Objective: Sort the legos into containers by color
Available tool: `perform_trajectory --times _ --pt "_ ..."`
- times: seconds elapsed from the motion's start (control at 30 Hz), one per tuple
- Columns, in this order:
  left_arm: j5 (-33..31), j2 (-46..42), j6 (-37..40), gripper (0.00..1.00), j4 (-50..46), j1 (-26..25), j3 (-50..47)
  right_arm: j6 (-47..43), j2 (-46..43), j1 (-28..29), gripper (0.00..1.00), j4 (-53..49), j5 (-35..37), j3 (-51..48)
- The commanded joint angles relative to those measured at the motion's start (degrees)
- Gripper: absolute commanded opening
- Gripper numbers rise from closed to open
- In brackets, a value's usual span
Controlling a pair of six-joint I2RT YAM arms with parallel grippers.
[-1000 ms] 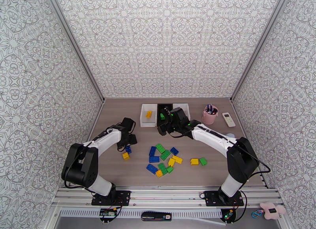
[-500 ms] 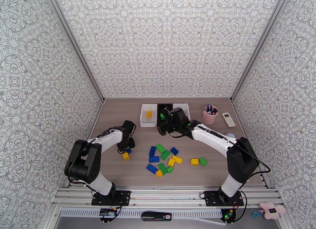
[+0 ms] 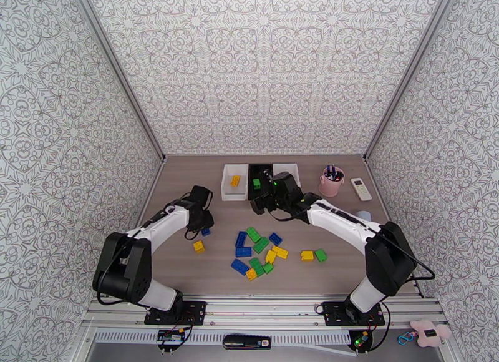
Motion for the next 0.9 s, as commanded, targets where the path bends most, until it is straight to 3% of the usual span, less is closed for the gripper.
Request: perform_trajectory --times 0.0,0.3,0.63,0.87 --pt "1.43 -1.85 1.24 0.31 2.46 -1.3 3.15 1.44 -2.71 0.35 1.0 1.95 1.71 -1.9" --pt "14.61 1.24 4.33 0.27 11.7 -5.72 11.13 5.37 -9.02 -0.67 1.0 6.31 6.29 -8.62" --pt "14.52 16.31 7.0 0.27 12.5 -14.86 29.72 14.84 -20.14 -6.74 1.0 10.74 10.05 -19.7" --pt "15.13 26.82 4.42 0.27 16.1 -18.66 41.3 14.92 -25.17 -8.93 1.0 8.96 10.16 -22.97"
